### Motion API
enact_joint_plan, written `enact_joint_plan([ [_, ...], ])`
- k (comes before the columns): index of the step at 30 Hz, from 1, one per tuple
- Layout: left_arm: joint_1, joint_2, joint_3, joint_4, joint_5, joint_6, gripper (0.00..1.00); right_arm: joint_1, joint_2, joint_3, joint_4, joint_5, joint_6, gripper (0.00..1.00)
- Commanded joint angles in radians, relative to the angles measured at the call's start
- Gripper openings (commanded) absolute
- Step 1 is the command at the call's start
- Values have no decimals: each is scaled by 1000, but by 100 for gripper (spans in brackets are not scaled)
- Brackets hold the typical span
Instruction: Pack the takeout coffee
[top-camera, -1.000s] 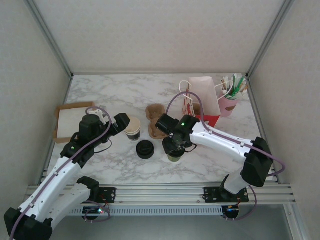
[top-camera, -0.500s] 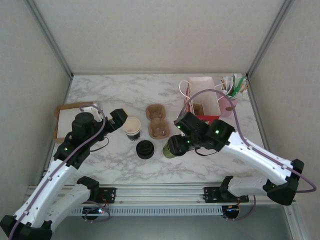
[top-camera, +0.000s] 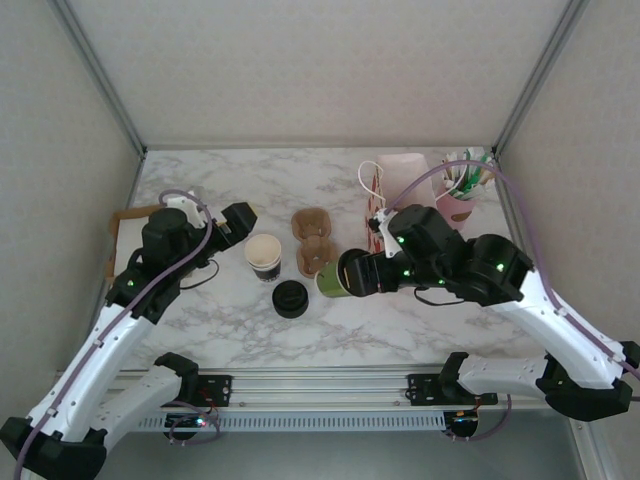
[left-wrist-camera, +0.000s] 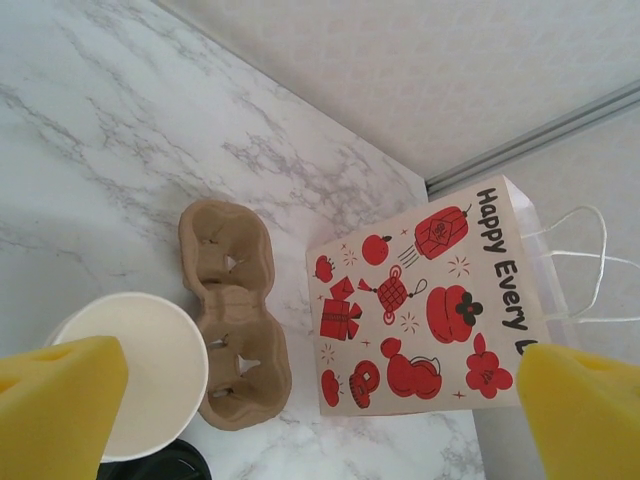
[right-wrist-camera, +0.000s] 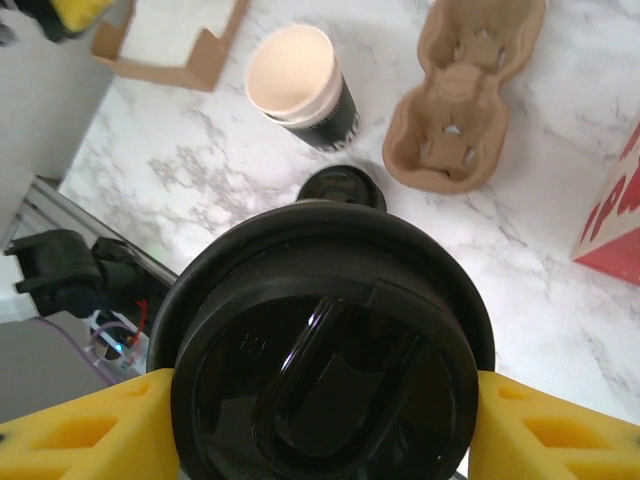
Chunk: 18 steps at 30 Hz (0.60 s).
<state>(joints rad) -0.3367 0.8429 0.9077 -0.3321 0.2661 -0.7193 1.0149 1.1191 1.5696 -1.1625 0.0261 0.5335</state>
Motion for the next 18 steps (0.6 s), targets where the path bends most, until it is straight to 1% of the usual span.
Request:
enact_joint_plan([
  [1,10,22,54,45,12,32,100,-15,22,105,-49,26,-47,65],
  [12,10,121,142,99,81,50,100,-87,135,446,-145,99,-153,65],
  [18,-10,183,173,143,151,49,96,-129,169,550,-173,174,-189,66],
])
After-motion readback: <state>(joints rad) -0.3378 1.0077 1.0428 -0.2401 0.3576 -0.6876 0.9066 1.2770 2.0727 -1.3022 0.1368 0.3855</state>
